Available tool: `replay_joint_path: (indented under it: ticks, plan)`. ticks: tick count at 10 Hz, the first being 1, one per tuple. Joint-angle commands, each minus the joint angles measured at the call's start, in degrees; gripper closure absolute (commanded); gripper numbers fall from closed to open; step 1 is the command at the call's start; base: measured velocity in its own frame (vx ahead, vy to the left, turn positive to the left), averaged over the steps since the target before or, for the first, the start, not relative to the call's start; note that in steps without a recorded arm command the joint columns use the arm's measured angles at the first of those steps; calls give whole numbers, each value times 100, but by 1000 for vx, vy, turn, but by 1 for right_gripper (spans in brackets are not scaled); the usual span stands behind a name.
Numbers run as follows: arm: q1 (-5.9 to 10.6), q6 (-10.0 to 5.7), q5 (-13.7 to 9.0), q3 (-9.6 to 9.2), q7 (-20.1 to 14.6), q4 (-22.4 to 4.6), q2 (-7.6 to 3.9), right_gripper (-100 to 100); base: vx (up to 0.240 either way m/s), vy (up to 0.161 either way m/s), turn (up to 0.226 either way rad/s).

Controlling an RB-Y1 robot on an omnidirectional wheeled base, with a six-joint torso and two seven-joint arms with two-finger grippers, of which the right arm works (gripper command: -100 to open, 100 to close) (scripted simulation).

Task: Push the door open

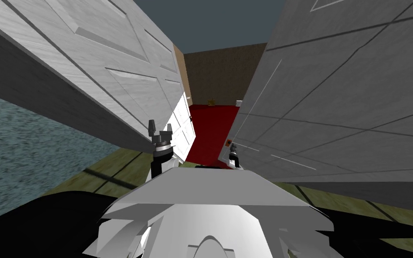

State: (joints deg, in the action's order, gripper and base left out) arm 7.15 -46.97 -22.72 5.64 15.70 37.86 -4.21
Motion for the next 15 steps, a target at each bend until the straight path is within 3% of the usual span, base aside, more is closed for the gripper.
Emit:
replay_joint_path:
  ticks: [1,3,7,9,15]
  plan:
    - [17,-15,-4,-10,6,-23,26,-100,-153,81,-7]
    - [20,-5,-24,-6,7,-2,69,-100,-145,111,-20]
    - [29,21,-76,3,10,51,275,-100,-186,127,-38]
    - [4,12,-77,11,14,67,190,-100,12,18,6]
    - [-25,-94,-107,44,-7,22,112,-100,186,-67,29]
